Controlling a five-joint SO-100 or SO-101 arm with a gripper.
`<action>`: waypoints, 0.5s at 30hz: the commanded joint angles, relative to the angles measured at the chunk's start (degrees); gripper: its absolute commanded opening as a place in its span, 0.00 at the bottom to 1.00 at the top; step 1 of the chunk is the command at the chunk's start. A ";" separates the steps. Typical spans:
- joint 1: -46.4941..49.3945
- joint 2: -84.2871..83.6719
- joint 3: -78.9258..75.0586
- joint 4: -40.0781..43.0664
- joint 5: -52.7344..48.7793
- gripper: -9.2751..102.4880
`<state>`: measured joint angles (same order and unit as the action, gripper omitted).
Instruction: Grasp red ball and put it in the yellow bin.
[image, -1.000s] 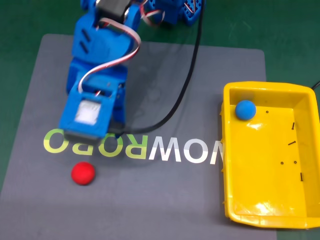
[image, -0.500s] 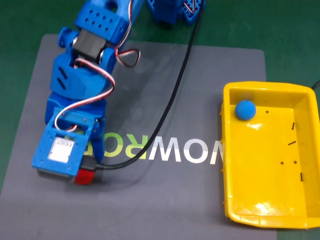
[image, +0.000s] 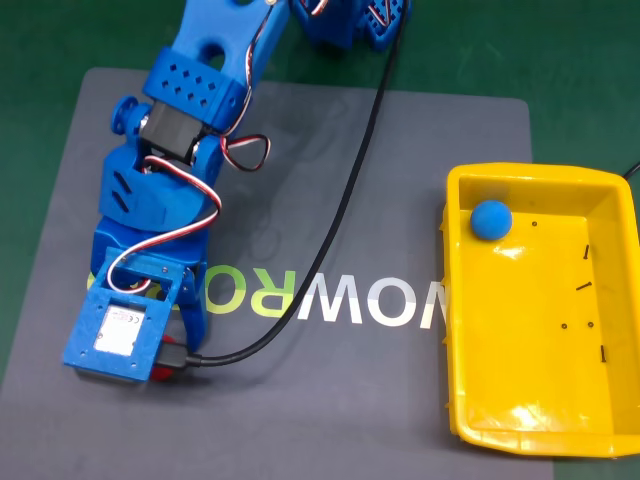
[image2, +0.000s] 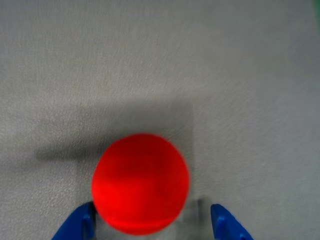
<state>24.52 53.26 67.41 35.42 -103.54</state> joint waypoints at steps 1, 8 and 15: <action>-0.79 0.00 -4.66 -0.18 1.67 0.32; -2.29 -2.55 -7.38 -0.18 3.52 0.30; -2.81 -4.13 -9.05 -0.18 4.39 0.19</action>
<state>21.88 48.43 61.79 35.42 -100.20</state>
